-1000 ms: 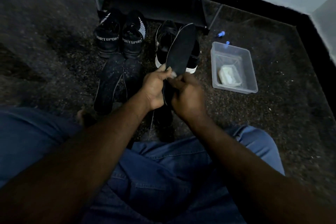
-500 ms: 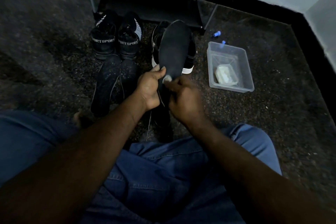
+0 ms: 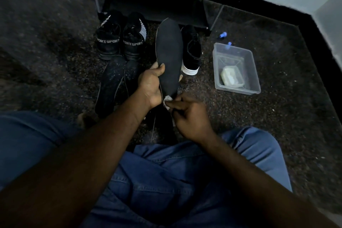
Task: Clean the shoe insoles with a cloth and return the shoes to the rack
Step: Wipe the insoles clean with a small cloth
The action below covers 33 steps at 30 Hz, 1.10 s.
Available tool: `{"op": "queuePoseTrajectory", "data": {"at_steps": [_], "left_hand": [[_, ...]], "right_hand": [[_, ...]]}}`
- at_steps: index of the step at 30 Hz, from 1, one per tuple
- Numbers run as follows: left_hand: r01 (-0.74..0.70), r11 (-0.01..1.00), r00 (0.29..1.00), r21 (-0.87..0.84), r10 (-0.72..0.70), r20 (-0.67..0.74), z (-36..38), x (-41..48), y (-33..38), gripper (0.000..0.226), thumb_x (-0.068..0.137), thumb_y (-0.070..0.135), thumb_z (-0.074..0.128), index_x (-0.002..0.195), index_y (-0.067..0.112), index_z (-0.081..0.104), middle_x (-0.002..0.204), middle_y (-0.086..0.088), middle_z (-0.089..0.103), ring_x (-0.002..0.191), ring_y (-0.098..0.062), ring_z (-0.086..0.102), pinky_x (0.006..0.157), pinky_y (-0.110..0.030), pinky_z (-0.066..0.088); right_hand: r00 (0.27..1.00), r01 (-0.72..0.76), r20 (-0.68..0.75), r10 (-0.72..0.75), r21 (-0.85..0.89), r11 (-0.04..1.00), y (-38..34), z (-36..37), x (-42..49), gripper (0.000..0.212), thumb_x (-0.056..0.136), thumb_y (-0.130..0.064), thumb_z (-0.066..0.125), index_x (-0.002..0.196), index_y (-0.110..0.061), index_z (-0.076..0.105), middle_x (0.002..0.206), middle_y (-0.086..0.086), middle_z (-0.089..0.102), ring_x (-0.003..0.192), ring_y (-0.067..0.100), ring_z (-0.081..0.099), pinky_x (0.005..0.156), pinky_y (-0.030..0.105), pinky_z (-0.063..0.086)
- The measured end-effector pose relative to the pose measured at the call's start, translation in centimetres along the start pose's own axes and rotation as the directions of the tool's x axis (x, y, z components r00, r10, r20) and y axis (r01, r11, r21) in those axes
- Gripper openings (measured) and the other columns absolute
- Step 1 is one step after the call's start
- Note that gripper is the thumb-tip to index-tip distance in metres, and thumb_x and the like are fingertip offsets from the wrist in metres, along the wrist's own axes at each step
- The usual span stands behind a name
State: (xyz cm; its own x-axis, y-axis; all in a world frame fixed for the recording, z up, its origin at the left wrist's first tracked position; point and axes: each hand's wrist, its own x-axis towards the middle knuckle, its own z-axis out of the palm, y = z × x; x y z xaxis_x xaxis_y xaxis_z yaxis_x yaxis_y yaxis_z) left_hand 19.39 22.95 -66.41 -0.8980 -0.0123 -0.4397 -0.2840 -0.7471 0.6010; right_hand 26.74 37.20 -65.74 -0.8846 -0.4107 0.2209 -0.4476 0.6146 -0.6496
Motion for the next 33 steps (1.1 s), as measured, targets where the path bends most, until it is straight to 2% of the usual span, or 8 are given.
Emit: {"op": "queuePoseTrajectory", "data": {"at_steps": [5, 9, 13, 17, 20, 22, 28, 33], "left_hand": [[0.005, 0.999, 1.000, 0.036, -0.006, 0.026, -0.1, 0.1, 0.3, 0.043, 0.108, 0.013, 0.041, 0.151, 0.007, 0.046, 0.144, -0.027, 0.056, 0.123, -0.039, 0.060, 0.108, -0.055, 0.048], [0.048, 0.991, 0.992, 0.124, -0.062, 0.107, -0.1, -0.4, -0.2, 0.036, 0.109, 0.014, 0.041, 0.141, 0.014, 0.057, 0.124, -0.011, 0.071, 0.106, -0.028, 0.070, 0.093, -0.040, 0.056], [0.085, 0.987, 0.988, 0.136, -0.101, 0.117, 0.0, -0.6, -0.4, 0.026, 0.110, 0.019, 0.043, 0.127, 0.019, 0.062, 0.115, -0.006, 0.074, 0.098, -0.021, 0.071, 0.091, -0.036, 0.056], [0.072, 0.996, 0.996, 0.046, -0.074, 0.044, -0.7, 0.7, -0.5, 0.013, 0.108, 0.021, 0.050, 0.113, 0.019, 0.061, 0.086, 0.001, 0.071, 0.076, -0.014, 0.070, 0.073, -0.029, 0.059], [0.059, 0.998, 0.998, 0.004, -0.059, -0.035, -0.6, 0.9, -0.7, 0.044, 0.104, 0.022, 0.057, 0.146, 0.012, 0.052, 0.136, -0.015, 0.066, 0.124, -0.033, 0.064, 0.109, -0.050, 0.050], [0.067, 0.997, 0.997, -0.028, -0.068, -0.040, -0.8, 1.3, -1.1, 0.054, 0.103, 0.023, 0.058, 0.153, 0.012, 0.044, 0.149, -0.018, 0.056, 0.139, -0.039, 0.051, 0.116, -0.059, 0.039], [0.059, 0.998, 0.998, 0.000, -0.059, -0.018, -0.2, 1.0, -1.0, 0.047, 0.109, 0.022, 0.047, 0.155, 0.014, 0.043, 0.150, -0.015, 0.056, 0.139, -0.036, 0.052, 0.118, -0.055, 0.040], [0.045, 0.997, 0.999, -0.065, -0.047, -0.025, -0.1, 0.9, -0.8, 0.041, 0.110, 0.020, 0.042, 0.149, 0.007, 0.048, 0.150, -0.024, 0.052, 0.137, -0.043, 0.051, 0.117, -0.060, 0.038]], "right_hand": [[0.950, -0.174, -0.181, 0.253, 0.364, 0.915, -0.5, -1.5, 3.9, 0.018, 0.087, -0.022, 0.073, 0.101, -0.014, 0.082, 0.087, -0.003, 0.071, 0.085, 0.010, 0.068, 0.082, 0.026, 0.052], [0.915, -0.174, -0.378, 0.144, -0.047, 0.984, 0.5, -3.2, 7.7, 0.023, 0.095, -0.021, 0.065, 0.112, -0.017, 0.081, 0.097, 0.002, 0.071, 0.091, 0.018, 0.069, 0.085, 0.028, 0.054], [0.950, -0.158, -0.300, 0.083, -0.235, 0.959, 0.5, -2.4, 8.4, 0.027, 0.098, -0.018, 0.058, 0.115, -0.015, 0.079, 0.098, 0.010, 0.064, 0.085, 0.030, 0.066, 0.075, 0.033, 0.051], [0.990, 0.058, -0.109, -0.087, -0.245, 0.968, -0.2, 0.0, 5.5, 0.030, 0.091, -0.013, 0.058, 0.113, -0.014, 0.079, 0.090, 0.007, 0.060, 0.077, 0.027, 0.060, 0.066, 0.033, 0.048], [0.988, 0.148, -0.007, -0.153, -0.203, 0.968, 0.1, 0.4, 3.7, 0.037, 0.084, -0.004, 0.059, 0.115, -0.012, 0.078, 0.092, 0.008, 0.063, 0.083, 0.027, 0.062, 0.072, 0.030, 0.048], [0.983, 0.182, 0.070, -0.172, -0.183, 0.966, 1.0, -0.5, 3.5, 0.037, 0.083, -0.001, 0.063, 0.114, -0.014, 0.080, 0.093, 0.006, 0.066, 0.085, 0.024, 0.065, 0.076, 0.025, 0.047], [0.988, -0.036, -0.155, 0.014, -0.145, 0.989, 2.3, -2.5, 4.6, 0.036, 0.093, -0.030, 0.052, 0.116, -0.023, 0.080, 0.096, 0.001, 0.069, 0.086, 0.020, 0.067, 0.077, 0.029, 0.054], [0.994, 0.026, -0.108, -0.034, -0.083, 0.996, 1.0, 0.5, 1.1, 0.040, 0.086, -0.001, 0.059, 0.119, -0.015, 0.078, 0.093, 0.003, 0.064, 0.084, 0.017, 0.062, 0.076, 0.021, 0.047]]}}
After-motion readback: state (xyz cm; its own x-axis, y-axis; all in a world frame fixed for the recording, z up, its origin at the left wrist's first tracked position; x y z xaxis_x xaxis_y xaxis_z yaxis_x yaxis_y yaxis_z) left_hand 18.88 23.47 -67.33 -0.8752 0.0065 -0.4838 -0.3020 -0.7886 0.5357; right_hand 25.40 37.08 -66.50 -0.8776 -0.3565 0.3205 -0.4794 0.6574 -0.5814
